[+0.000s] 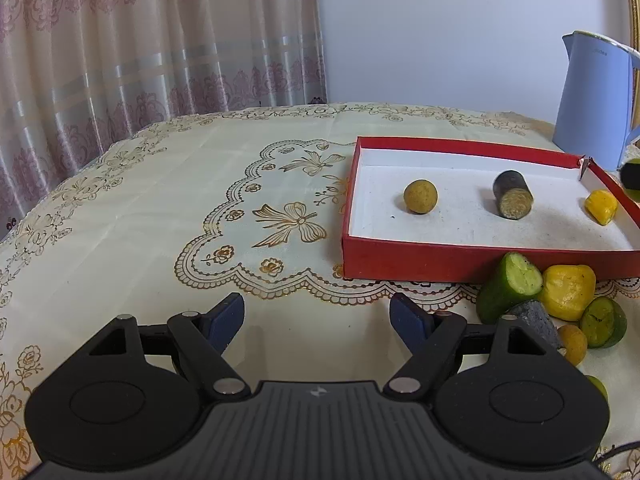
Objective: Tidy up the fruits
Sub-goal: 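Lower the green lime into the tray and open the right gripper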
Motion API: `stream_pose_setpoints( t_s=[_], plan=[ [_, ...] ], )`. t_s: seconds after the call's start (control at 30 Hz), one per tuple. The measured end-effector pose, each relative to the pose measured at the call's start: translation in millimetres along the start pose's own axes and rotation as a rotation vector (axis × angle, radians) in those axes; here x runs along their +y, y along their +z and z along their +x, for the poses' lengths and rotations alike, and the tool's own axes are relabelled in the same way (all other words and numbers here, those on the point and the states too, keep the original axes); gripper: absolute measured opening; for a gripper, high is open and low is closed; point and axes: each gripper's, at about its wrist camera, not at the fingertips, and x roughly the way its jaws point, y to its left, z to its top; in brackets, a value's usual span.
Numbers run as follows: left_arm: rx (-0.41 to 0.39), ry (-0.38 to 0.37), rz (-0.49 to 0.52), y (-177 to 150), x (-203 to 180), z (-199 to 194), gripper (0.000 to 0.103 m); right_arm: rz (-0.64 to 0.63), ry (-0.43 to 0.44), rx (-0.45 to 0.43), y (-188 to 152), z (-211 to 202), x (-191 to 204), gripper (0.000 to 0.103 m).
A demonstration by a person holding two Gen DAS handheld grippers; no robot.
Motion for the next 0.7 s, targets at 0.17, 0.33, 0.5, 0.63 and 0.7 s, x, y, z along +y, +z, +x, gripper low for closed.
stream_pose_setpoints(
  t_s=[0.17, 0.33, 0.5, 0.63, 0.7],
  plan=[
    [-0.001, -0.002, -0.008, -0.4, 1.2, 1.4, 0.08, 0.007, -0.021, 0.027, 6.0, 25.3, -7.5, 0.032],
    [-0.004, -0.006, -0.019, -1.5, 3.0, 2.5, 0.08, 0.024, -0.041, 0.068, 7.8, 51.2, -15.8, 0.032],
    [-0.009, -0.002, -0.013, -2.6, 1.9, 2.5, 0.08, 0.058, -0.048, 0.1, 15.6, 72.3, -21.1, 0.032],
    [-0.028, 0.007, 0.005, -3.9, -2.1, 0.1, 0.08, 0.064, -0.073, 0.131, 19.7, 89.6, -22.5, 0.032],
    [-0.03, 0.007, 0.005, -3.9, -1.9, -0.3, 0.08, 0.065, -0.086, 0.146, 19.5, 95.6, -22.5, 0.032]
  ],
)
